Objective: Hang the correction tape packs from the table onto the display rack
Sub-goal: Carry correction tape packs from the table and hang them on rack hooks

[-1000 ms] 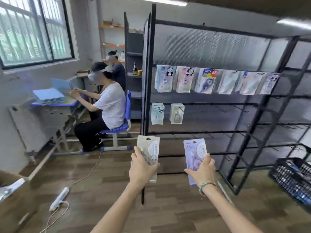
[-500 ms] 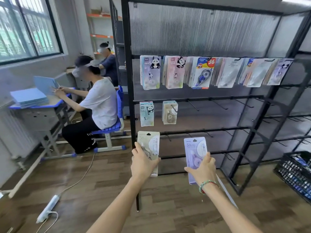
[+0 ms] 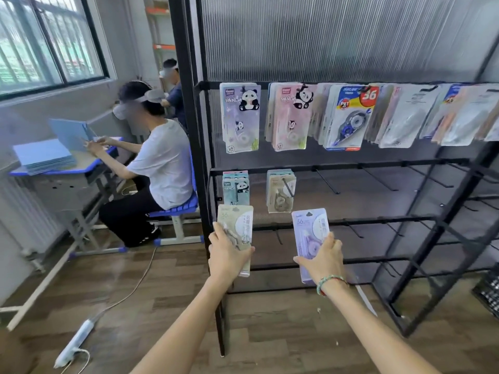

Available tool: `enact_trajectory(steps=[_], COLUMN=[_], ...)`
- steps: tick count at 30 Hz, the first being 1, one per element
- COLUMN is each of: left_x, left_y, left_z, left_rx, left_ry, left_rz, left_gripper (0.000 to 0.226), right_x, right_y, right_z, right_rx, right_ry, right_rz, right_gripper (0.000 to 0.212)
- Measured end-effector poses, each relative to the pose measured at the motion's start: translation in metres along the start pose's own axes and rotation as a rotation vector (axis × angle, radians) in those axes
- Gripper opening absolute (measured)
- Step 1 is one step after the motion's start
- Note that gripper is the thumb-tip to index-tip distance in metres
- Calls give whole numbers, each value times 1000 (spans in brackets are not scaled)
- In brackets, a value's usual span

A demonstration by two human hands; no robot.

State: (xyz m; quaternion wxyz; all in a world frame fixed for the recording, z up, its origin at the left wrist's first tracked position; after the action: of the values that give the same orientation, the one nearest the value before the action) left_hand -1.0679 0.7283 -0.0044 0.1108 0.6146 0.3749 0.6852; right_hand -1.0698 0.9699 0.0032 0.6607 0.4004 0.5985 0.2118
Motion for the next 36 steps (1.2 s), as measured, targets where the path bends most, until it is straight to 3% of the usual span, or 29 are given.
enact_trajectory(steps=[12, 21, 29, 36], left_x=[1, 4, 6, 2], left_y=[-27, -36, -46, -52], left_z=[-50, -59, -65, -76], left_rx=[41, 67, 85, 72], left_ry=[129, 141, 140, 159], left_rz=[-4, -35, -29, 5], left_gripper=[105, 101, 113, 127], right_x=[-15, -13, -12, -12], right_y=[-20, -32, -35, -46], right_z=[-83, -99, -108, -115], right_rx=[-86, -142, -139, -176], right_ry=[88, 143, 229, 199], right_rz=[-7, -22, 69, 51], right_gripper=[111, 106, 111, 118])
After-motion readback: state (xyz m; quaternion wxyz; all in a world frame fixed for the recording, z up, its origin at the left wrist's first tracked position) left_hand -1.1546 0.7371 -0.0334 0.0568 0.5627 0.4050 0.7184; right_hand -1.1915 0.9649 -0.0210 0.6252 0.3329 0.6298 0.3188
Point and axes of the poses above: each hand's wrist, its own z-axis away from the middle knuckle, its own y-axis out of the back of the hand, x = y × z, the point moved 5 cm from there along -z, towards the middle knuckle, and after that the axes turned 1 degree about y, right-handed, at the moved point
